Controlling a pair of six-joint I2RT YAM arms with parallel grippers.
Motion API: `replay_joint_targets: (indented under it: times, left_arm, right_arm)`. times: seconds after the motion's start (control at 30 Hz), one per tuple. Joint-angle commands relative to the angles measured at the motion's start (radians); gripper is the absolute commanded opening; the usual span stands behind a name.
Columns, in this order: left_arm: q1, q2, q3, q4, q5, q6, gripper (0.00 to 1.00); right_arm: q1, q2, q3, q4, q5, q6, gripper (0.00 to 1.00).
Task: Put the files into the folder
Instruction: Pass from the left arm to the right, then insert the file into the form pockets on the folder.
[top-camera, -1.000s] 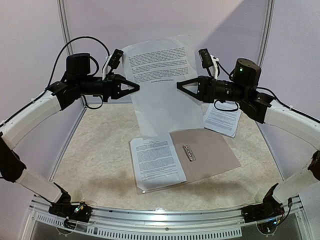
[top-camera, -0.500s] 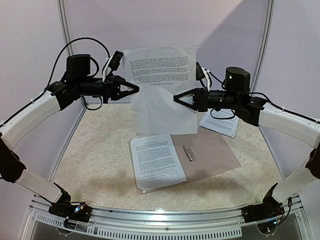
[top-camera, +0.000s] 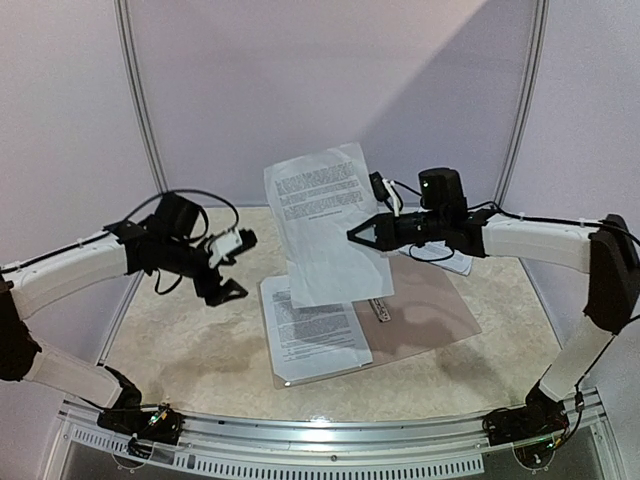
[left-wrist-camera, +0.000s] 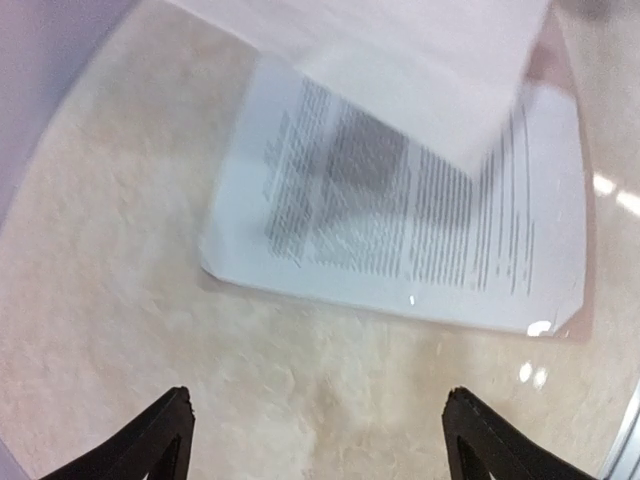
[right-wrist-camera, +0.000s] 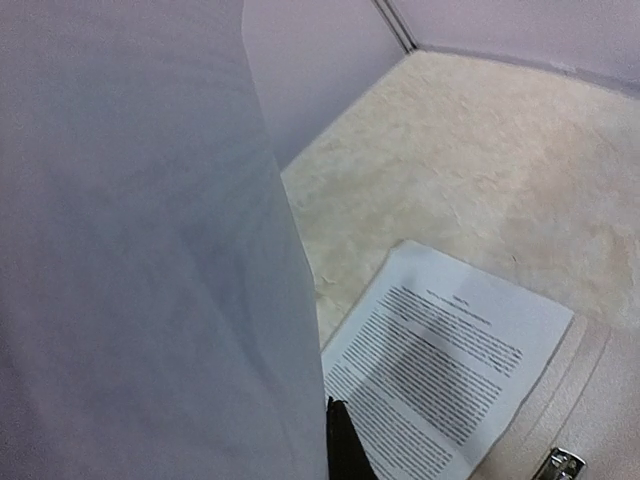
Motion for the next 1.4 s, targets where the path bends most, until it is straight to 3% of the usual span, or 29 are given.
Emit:
replay_joint_targets:
  times: [0.0,0.3,0.57,1.17,1.37]
  left_arm:
    - [-0.085,0.016,-0.168,0.052,-0.153,0.091,0.87]
    - [-0.242,0.162,-0.337,0.276,-0.201,0.119,0.84]
    - [-0.309,0.259,-0.375,0.372,-0.226,0.128,0.83]
    - [-0.330,0.330,-0.375,0.372,-0.235,0.133,0.82]
    - [-0.331,0.351,-0.377,0.377,-0.243,0.130,0.81]
  right_arm:
    - [-0.056,0.134,-0.044,0.018,-0.042,-0.029,0.00]
    - [-0.084,0.234,-0.117,0.028,-0.049,-0.152,0.00]
    - [-0.081,0.225,-0.225,0.134,-0.102,-0.115,0.00]
    - [-0.015,0.271,-0.305,0.415,-0.180,0.212,0.00]
    - [0.005,0.346,-0.278,0.434,-0.159,0.299,0.00]
